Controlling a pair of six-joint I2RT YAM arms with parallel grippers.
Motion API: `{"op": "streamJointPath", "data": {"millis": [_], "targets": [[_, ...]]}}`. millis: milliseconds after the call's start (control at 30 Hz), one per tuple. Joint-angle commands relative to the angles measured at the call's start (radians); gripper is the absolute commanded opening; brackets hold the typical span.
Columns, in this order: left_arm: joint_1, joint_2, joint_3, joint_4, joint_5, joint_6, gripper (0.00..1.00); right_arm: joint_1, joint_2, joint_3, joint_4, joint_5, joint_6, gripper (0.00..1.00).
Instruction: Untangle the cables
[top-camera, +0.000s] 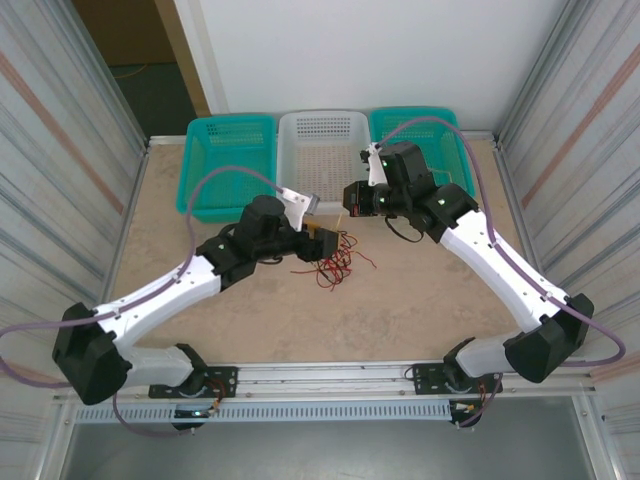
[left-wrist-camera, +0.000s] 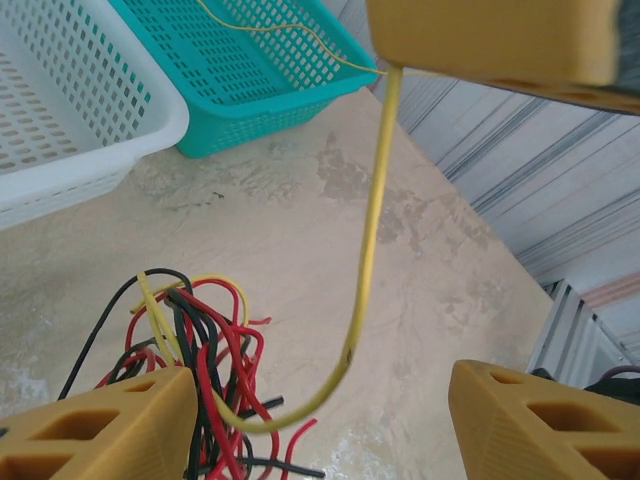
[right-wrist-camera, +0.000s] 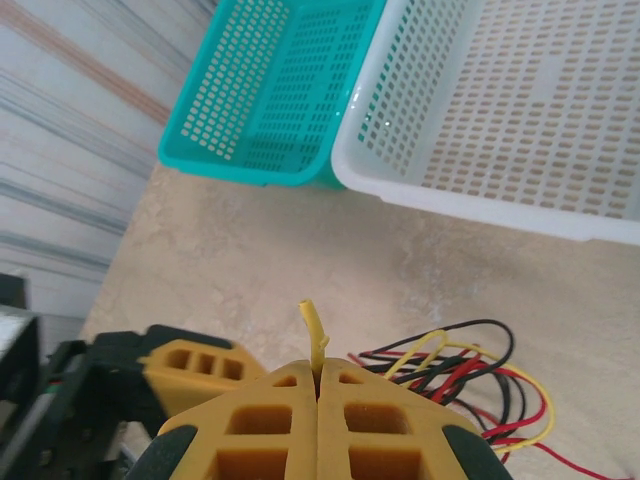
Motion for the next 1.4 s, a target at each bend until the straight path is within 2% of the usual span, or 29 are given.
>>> {"op": "streamJointPath", "data": {"millis": [0, 67, 267, 433, 467, 533, 567, 633, 700, 833, 900, 1033, 1367], "targets": [[-0.002, 0.013, 0.051, 0.045, 0.028, 0.083, 0.66, -0.007, -0.006, 0.019, 0.013, -0.061, 0.046, 0.00], [-0.002, 0.025, 0.051, 0.055, 0.033, 0.088, 0.61, -0.008, -0.007, 0.015, 0.022, -0.080, 0.058, 0.00], [-0.002, 0.054, 0.050, 0.092, 0.016, 0.069, 0.34, -0.012, -0.008, -0.010, 0.047, -0.122, 0.089, 0.00], [-0.002, 0.059, 0.045, 0.108, -0.006, 0.049, 0.01, -0.038, -0.025, -0.029, 0.059, -0.141, 0.111, 0.01], [-0.002, 0.055, 0.041, 0.113, -0.027, 0.039, 0.00, -0.048, -0.032, -0.032, 0.053, -0.134, 0.113, 0.08], [0.004, 0.036, 0.019, 0.143, -0.052, 0.008, 0.00, -0.083, -0.055, -0.053, 0.045, -0.120, 0.120, 0.33], [0.011, 0.026, 0.004, 0.168, -0.049, -0.016, 0.00, -0.103, -0.067, -0.068, 0.045, -0.121, 0.125, 0.40], [0.040, 0.004, -0.031, 0.231, -0.035, -0.091, 0.00, -0.155, -0.093, -0.106, 0.039, -0.132, 0.138, 0.49], [0.078, -0.019, -0.085, 0.328, -0.009, -0.192, 0.00, -0.211, -0.124, -0.154, 0.034, -0.153, 0.147, 0.62], [0.139, -0.062, -0.216, 0.572, 0.037, -0.383, 0.00, -0.291, -0.170, -0.265, 0.059, -0.223, 0.175, 0.63], [0.153, -0.074, -0.261, 0.687, 0.069, -0.441, 0.00, -0.313, -0.172, -0.319, 0.085, -0.271, 0.194, 0.59], [0.157, -0.082, -0.264, 0.733, 0.114, -0.467, 0.00, -0.317, -0.135, -0.385, 0.142, -0.359, 0.225, 0.58], [0.155, -0.078, -0.229, 0.810, 0.198, -0.537, 0.00, -0.272, -0.031, -0.443, 0.298, -0.446, 0.273, 0.53]]}}
